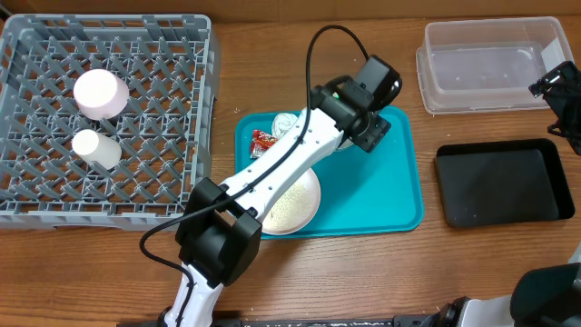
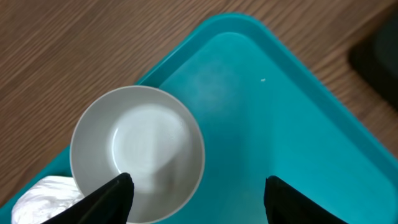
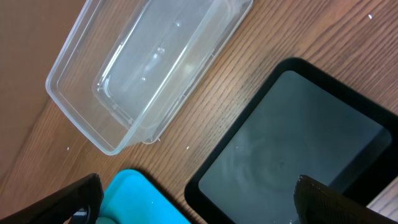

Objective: Sort waste into correct bins and load items into the dishwasher
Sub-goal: 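Close the left gripper on the white bowl's rim, then lift the white bowl and carry it left over the rack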

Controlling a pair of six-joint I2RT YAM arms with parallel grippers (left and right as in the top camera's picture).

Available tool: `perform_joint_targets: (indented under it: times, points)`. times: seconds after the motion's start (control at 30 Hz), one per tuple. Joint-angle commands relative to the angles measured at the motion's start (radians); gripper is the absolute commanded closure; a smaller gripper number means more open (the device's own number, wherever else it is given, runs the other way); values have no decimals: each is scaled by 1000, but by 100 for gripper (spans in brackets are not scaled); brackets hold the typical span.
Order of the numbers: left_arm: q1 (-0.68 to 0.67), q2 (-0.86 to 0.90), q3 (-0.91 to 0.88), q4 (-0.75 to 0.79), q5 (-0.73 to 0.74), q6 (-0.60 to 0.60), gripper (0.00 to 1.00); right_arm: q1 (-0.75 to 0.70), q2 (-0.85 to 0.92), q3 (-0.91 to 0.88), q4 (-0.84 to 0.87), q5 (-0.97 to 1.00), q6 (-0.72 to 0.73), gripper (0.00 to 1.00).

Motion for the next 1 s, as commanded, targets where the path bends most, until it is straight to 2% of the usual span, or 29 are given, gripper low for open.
perform_joint_targets:
  times: [0.0,0.23,0.47,0.6,0.67,0.73,0.8,0.83,0.97]
  points:
    - [7,10,-53,36,-91,-14,33,-1,-2,13,3,0,0,0]
    - [6,53,-84,50,67,66,33,-1,-2,13,3,0,0,0]
    - [4,121,-84,42,94,60,34,-1,-2,13,3,0,0,0]
    - [3,148,-84,31,135,60,39,-1,-2,13,3,0,0,1]
    - [3,156,-84,23,138,53,47,-1,-2,13,3,0,0,0]
    - [4,159,-84,16,138,51,62,-1,-2,13,3,0,0,0]
    - [4,158,-80,15,137,14,86,-1,-2,13,3,0,0,0]
    - [4,157,-72,11,137,-11,94,-1,-2,13,3,0,0,0]
    - [9,141,-3,-31,136,-97,96,-1,-2,13,3,0,0,1]
